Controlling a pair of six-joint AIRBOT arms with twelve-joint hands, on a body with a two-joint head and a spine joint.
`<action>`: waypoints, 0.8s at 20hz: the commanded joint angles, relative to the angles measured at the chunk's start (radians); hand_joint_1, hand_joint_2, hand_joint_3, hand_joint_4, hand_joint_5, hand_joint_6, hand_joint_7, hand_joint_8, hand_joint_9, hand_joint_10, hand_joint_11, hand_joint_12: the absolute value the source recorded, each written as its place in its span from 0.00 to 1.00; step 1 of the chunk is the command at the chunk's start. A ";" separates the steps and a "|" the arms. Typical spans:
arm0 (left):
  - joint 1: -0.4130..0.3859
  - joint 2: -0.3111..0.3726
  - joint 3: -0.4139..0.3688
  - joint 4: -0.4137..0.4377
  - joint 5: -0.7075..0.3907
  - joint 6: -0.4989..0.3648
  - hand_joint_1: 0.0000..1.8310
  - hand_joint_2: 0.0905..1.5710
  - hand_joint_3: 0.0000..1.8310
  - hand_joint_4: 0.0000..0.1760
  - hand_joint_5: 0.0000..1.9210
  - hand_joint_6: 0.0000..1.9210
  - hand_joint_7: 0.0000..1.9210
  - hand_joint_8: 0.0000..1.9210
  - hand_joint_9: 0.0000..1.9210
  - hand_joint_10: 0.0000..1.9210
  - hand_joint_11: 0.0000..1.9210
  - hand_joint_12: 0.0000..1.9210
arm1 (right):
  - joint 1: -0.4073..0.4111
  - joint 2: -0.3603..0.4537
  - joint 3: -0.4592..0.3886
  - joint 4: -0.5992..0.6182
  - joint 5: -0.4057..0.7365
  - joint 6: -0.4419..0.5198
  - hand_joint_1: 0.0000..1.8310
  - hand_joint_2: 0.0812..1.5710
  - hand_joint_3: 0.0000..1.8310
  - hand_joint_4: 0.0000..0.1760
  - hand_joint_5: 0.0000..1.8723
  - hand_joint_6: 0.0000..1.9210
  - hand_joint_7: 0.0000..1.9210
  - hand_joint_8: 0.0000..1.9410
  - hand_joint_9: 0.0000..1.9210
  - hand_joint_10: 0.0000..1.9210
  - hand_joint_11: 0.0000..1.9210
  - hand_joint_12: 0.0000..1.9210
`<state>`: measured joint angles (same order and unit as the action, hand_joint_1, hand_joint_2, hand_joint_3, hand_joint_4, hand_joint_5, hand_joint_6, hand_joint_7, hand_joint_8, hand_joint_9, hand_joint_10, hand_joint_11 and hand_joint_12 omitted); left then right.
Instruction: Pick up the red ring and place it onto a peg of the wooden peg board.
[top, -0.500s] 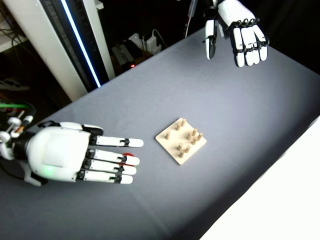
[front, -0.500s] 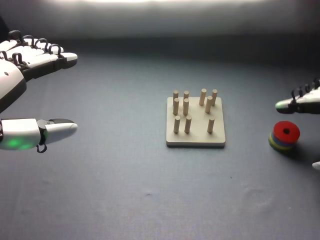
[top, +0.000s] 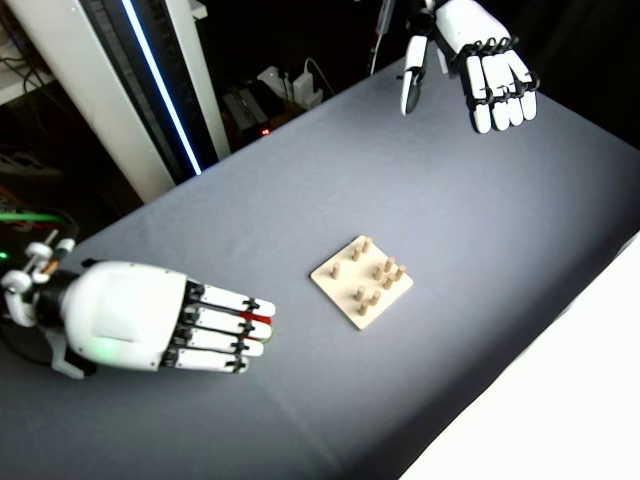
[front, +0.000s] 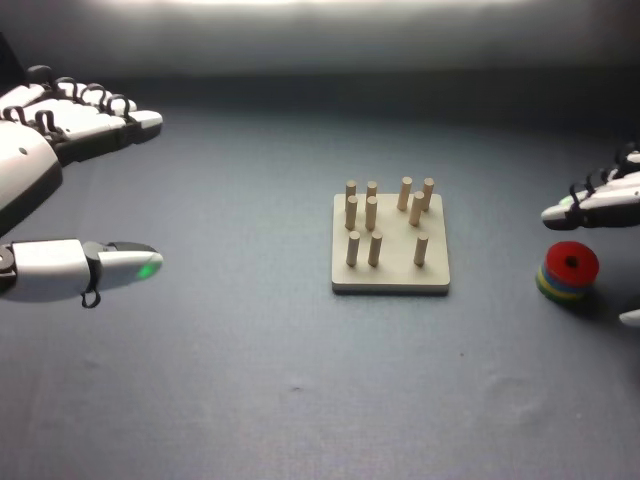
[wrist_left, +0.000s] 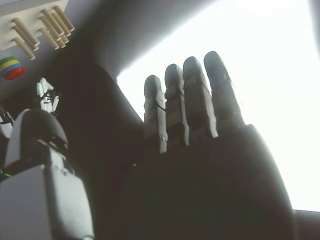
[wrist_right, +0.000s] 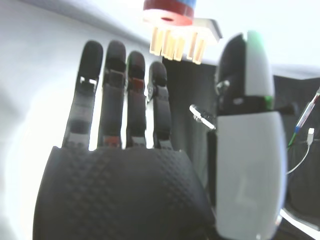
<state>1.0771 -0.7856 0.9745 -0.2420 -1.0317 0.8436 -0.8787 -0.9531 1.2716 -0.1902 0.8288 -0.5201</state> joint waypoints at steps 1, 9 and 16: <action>-0.010 -0.003 0.008 -0.006 -0.117 -0.004 0.32 0.62 0.00 0.14 0.19 0.00 0.14 0.00 0.09 0.00 0.00 0.20 | 0.014 -0.002 0.010 0.024 0.070 0.004 0.59 0.60 0.00 0.09 0.27 0.00 0.27 0.00 0.29 0.00 0.13 0.44; -0.014 -0.019 0.016 -0.003 -0.102 -0.011 0.34 0.63 0.00 0.00 0.24 0.00 0.16 0.00 0.09 0.00 0.00 0.16 | 0.102 -0.072 0.070 -0.060 -0.061 0.004 0.60 0.59 0.00 0.27 0.30 0.00 0.31 0.00 0.34 0.01 0.15 0.56; -0.016 -0.025 0.018 0.003 -0.098 -0.014 0.32 0.63 0.00 0.02 0.23 0.00 0.16 0.00 0.09 0.00 0.00 0.12 | 0.116 -0.083 0.086 -0.078 -0.097 0.004 0.60 0.59 0.00 0.17 0.35 0.00 0.35 0.00 0.38 0.01 0.17 0.62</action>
<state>1.0729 -0.8066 0.9890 -0.2363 -1.0145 0.8333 -0.7750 -1.0393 1.3506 -0.2932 0.6449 -0.5201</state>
